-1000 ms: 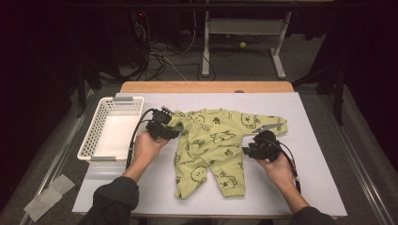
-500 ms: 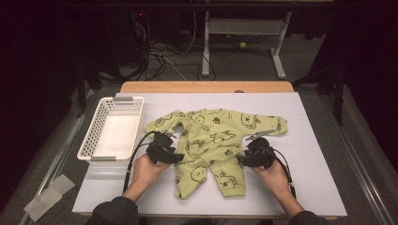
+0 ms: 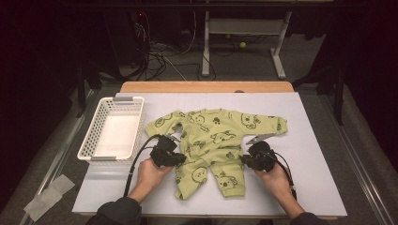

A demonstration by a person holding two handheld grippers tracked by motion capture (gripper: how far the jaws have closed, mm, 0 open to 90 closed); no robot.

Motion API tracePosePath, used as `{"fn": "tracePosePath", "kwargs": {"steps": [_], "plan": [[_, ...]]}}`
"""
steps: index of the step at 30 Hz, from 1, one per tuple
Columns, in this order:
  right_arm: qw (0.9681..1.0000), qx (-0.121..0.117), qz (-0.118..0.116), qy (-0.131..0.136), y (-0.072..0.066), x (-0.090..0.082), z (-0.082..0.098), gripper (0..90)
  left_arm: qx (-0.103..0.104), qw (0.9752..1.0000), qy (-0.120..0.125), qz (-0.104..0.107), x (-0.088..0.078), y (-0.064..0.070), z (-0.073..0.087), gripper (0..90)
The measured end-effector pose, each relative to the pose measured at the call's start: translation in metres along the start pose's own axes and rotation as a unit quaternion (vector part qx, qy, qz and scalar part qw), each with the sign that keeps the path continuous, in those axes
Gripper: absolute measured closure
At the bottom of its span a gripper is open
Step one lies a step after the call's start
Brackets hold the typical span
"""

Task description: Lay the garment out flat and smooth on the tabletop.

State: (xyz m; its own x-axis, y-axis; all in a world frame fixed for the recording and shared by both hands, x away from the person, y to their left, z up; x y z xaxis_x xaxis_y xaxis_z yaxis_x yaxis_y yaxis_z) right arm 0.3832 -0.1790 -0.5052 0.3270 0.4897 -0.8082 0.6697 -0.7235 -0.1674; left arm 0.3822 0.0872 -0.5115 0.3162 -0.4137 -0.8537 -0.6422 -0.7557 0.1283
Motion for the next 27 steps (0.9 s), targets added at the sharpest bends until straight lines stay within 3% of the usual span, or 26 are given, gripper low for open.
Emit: {"fn": "tracePosePath", "kwargs": {"steps": [10, 12, 13, 14, 18, 23, 27], "plan": [[0.9999, 0.009, 0.002, 0.005, 0.002, -0.026, 0.019, 87.7, 0.008, 0.9998, 0.008, 0.018, -0.019, 0.008, 0.015, 80.1], [1.0, 0.009, 0.001, 0.001, 0.001, -0.03, 0.022, 87.6, 0.013, 0.9997, 0.013, 0.016, -0.023, 0.008, 0.017, 80.3], [1.0, 0.006, 0.004, -0.004, 0.0, -0.031, 0.024, 87.6, 0.017, 0.9997, 0.018, 0.006, -0.025, 0.007, 0.018, 85.8], [0.9999, 0.002, 0.012, -0.012, 0.0, -0.032, 0.025, 87.6, 0.018, 0.9997, 0.017, 0.003, -0.025, 0.005, 0.019, 85.9], [0.9994, -0.005, 0.018, -0.028, -0.002, -0.036, 0.031, 87.5, 0.009, 0.9998, 0.019, 0.008, -0.023, 0.003, 0.022, 85.4], [0.9997, -0.006, 0.01, -0.023, -0.007, -0.037, 0.036, 86.3, 0.012, 0.9998, 0.017, 0.009, -0.02, 0.009, 0.021, 67.7], [1.0, -0.004, 0.007, -0.003, -0.01, -0.038, 0.038, 83.0, 0.028, 0.9995, 0.011, -0.009, -0.021, 0.016, 0.025, 58.5]]}}
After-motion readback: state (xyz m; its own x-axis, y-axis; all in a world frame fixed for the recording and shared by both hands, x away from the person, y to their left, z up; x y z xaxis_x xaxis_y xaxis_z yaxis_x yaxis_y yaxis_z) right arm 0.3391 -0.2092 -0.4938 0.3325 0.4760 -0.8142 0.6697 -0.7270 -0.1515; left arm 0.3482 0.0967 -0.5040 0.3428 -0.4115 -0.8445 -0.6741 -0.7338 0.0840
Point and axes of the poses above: each handheld gripper's, and its own axes: x roughly forward along the jaws, z roughly out of its underside, y roughly to its right, the point moved 7 cm from there along x, roughly forward along the jaws, and after that the axes turned 8 degrees about -z, right-handed, at the moved point
